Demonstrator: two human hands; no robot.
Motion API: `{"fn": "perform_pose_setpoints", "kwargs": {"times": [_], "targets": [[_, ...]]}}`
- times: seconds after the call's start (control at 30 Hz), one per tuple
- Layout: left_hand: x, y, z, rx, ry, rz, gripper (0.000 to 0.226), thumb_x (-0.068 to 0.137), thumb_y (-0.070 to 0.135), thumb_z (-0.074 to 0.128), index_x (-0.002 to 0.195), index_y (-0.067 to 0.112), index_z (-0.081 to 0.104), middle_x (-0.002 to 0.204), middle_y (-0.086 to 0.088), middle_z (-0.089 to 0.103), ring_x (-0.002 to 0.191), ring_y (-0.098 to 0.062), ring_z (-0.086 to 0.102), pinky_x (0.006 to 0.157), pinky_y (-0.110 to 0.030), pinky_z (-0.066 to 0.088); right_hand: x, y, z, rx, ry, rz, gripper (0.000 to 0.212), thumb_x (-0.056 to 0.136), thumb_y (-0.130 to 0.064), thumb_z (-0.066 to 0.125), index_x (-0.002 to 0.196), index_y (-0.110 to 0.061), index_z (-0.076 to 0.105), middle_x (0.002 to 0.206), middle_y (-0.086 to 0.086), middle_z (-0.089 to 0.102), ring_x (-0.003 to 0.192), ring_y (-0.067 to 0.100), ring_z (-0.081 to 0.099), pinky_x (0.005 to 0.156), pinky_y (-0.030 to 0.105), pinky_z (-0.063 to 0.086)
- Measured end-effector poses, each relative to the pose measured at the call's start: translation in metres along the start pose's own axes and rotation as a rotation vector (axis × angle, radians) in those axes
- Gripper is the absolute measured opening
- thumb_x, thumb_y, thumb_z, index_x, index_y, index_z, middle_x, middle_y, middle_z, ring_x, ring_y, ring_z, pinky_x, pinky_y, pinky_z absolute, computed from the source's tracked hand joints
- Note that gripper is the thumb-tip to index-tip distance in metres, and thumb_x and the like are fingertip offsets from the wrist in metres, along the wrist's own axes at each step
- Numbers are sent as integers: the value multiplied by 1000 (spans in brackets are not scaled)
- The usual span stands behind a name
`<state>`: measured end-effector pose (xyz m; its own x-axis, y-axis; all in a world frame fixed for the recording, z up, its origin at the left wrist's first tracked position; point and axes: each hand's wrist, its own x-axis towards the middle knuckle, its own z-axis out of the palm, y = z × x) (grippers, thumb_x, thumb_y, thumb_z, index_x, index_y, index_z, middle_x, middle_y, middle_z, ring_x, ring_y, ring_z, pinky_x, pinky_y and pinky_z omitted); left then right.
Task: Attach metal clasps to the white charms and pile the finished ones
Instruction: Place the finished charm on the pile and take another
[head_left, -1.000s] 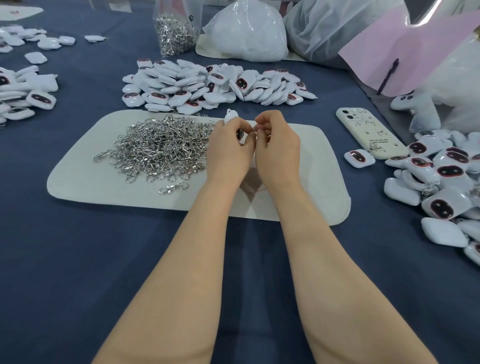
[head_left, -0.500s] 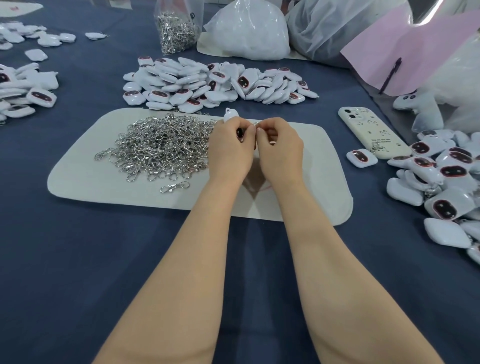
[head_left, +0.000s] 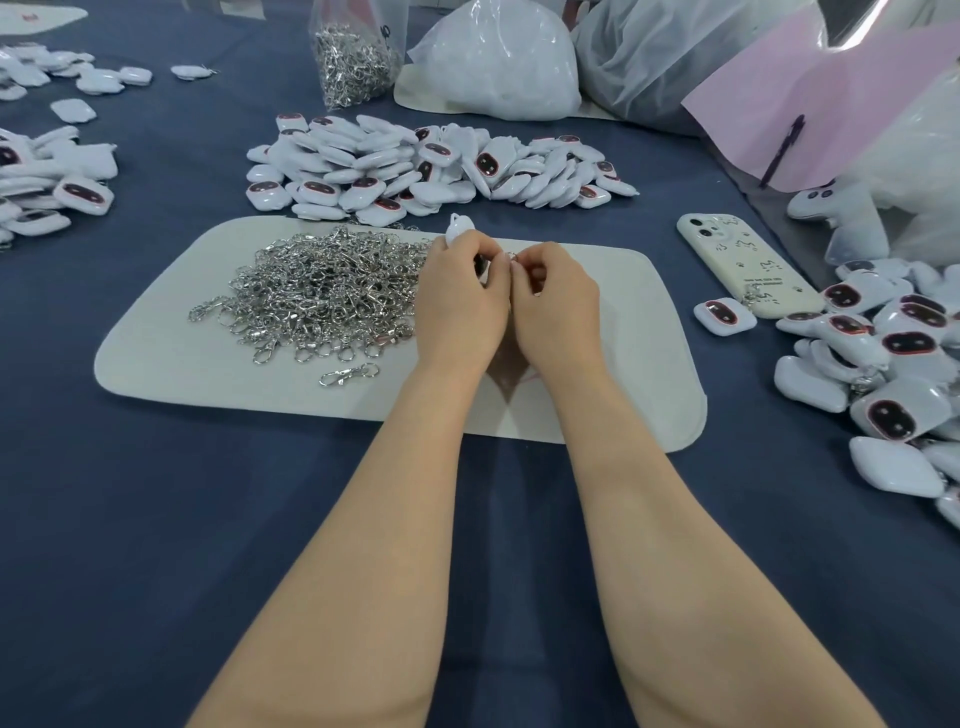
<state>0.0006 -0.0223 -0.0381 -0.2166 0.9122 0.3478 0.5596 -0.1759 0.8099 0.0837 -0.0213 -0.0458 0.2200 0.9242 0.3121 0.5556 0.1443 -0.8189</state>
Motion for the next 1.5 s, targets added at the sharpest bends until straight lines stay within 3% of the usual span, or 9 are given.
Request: {"fn": "perform_pose_setpoints", "kwargs": {"times": [0.17, 0.33, 0.63, 0.8, 0.9, 1.07, 1.2, 1.3, 1.5], "targets": [[1, 0, 1, 4, -26, -21, 11, 94, 18, 51, 94, 12, 60, 101, -8, 56, 84, -15, 46, 69, -18, 28, -1, -1, -2, 76, 27, -13, 12, 91, -12, 55, 102, -11, 60, 85, -12, 58, 78, 2, 52, 73, 13, 41], [1, 0, 1, 0, -40, -26, 9, 94, 16, 51, 92, 13, 60, 100, -7, 54, 83, -15, 43, 66, -15, 25, 0, -1, -3, 140, 33, -6, 8, 88, -7, 58, 89, -15, 57, 74, -18, 53, 67, -12, 50, 66, 2, 39], [0, 0, 1, -12, -31, -1, 10, 94, 15, 53, 93, 11, 62, 94, -1, 50, 83, -16, 45, 67, -15, 25, 1, 0, -4, 194, 30, 16, 11, 86, -7, 60, 84, -17, 55, 73, -16, 54, 65, -16, 50, 63, 1, 38], [1, -2, 1, -18, -32, -7, 8, 93, 16, 54, 91, 13, 61, 96, -2, 54, 83, -16, 46, 66, -16, 26, 3, 1, -4, 246, -55, 47, 14, 86, -4, 57, 85, -17, 51, 77, -13, 55, 70, -2, 52, 64, 7, 42], [1, -1, 0, -48, -33, -4, 8, 92, 16, 55, 85, 18, 58, 94, -1, 58, 81, -14, 47, 66, -17, 28, 2, 0, -5, 235, -74, 22, 20, 87, -3, 56, 82, -20, 47, 78, -12, 54, 69, -3, 53, 65, 9, 42], [2, -1, -2, -259, -85, -92, 20, 91, 12, 58, 74, 22, 55, 70, 8, 60, 63, -12, 64, 69, -34, 54, 0, -1, -7, 292, -39, -5, 31, 89, -1, 53, 76, -27, 42, 78, -4, 59, 73, 11, 58, 68, 19, 47], [2, 0, -3, -310, -138, -101, 29, 92, 8, 55, 70, 26, 54, 68, 9, 61, 66, -19, 68, 73, -43, 57, 0, -1, -8, 297, -16, -8, 30, 90, -3, 53, 76, -27, 43, 78, 3, 61, 72, 16, 60, 66, 21, 48], [1, 2, -2, -224, -139, -44, 26, 93, 7, 52, 73, 25, 54, 71, 8, 61, 73, -23, 67, 78, -43, 54, 0, 0, -8, 301, -3, 12, 29, 90, -4, 53, 76, -27, 43, 77, 4, 61, 70, 15, 59, 63, 19, 46], [1, -2, 1, -54, -86, -23, 13, 95, 14, 49, 96, 11, 61, 103, -11, 62, 96, -25, 56, 84, -29, 43, 0, 0, -6, 242, -38, -9, 23, 91, -6, 55, 80, -23, 45, 73, -10, 55, 59, -6, 52, 57, 5, 39]]}}
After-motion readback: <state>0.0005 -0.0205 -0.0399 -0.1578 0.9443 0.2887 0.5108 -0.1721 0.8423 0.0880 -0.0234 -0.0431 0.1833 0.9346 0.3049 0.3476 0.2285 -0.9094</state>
